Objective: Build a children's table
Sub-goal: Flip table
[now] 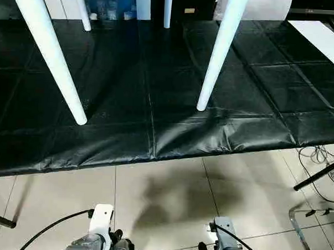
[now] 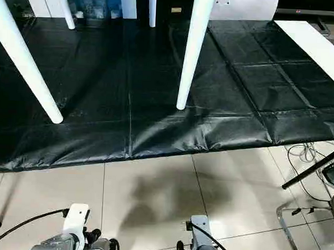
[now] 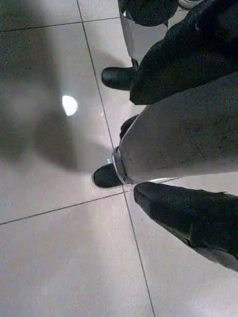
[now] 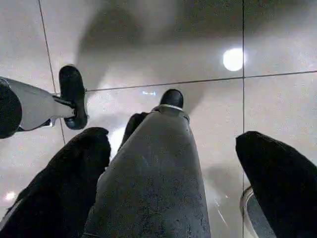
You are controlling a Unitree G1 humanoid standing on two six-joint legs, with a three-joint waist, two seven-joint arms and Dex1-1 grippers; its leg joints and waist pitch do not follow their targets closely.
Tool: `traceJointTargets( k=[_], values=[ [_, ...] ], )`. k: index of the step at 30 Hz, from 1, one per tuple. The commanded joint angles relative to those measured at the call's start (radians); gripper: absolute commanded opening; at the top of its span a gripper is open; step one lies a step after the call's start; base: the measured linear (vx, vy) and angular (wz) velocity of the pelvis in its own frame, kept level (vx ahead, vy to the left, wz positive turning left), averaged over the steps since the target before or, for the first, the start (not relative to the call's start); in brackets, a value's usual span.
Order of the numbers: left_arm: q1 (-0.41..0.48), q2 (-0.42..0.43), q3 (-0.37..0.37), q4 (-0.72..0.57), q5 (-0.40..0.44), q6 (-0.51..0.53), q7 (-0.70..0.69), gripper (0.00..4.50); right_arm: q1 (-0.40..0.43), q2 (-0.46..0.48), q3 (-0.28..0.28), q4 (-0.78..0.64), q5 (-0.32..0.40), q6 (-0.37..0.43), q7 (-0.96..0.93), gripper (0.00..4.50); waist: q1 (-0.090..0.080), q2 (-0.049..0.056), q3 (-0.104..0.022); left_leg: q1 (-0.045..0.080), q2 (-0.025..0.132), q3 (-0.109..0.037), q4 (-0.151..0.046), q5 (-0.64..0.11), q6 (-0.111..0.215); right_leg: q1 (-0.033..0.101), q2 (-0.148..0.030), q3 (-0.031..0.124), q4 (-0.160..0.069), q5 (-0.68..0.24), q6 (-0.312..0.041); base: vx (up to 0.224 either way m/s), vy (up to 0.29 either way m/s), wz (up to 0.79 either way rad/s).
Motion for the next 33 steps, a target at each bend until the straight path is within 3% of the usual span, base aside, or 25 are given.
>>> traceJointTargets(
  k=[1, 16, 24, 33],
  values=[
    [0.022, -0.005, 0.002, 0.022, 0.006, 0.008, 0.003, 2.96, 0.018, 0.000, -0.004, 0.026, -0.004, 0.016, -0.002, 4.50, 0.001, 0.005, -0.036, 0.018, 0.099, -0.035, -0.092, -0.258, 0.051, 0.016, -0.095, 0.060, -0.079, -0.050, -0.276, 0.000, 0.000, 0.00],
    [0.022, -0.005, 0.002, 0.022, 0.006, 0.008, 0.003, 2.96, 0.018, 0.000, -0.004, 0.026, -0.004, 0.016, -0.002, 4.50, 0.000, 0.002, -0.037, 0.016, 0.098, -0.031, -0.092, -0.236, 0.063, 0.015, -0.093, 0.062, -0.078, -0.029, -0.270, 0.000, 0.000, 0.00],
    [0.022, -0.005, 0.002, 0.022, 0.006, 0.008, 0.003, 2.96, 0.018, 0.000, -0.004, 0.026, -0.004, 0.016, -0.002, 4.50, 0.001, -0.001, -0.039, 0.017, 0.097, -0.024, -0.085, -0.184, 0.103, 0.014, -0.091, 0.063, -0.072, 0.039, -0.281, 0.000, 0.000, 0.00],
    [0.022, -0.005, 0.002, 0.022, 0.006, 0.008, 0.003, 2.96, 0.018, 0.000, -0.004, 0.026, -0.004, 0.016, -0.002, 4.50, 0.002, 0.000, -0.038, 0.018, 0.098, -0.022, -0.086, -0.196, 0.095, 0.012, -0.090, 0.066, -0.073, 0.023, -0.283, 0.000, 0.000, 0.00]
  ],
)
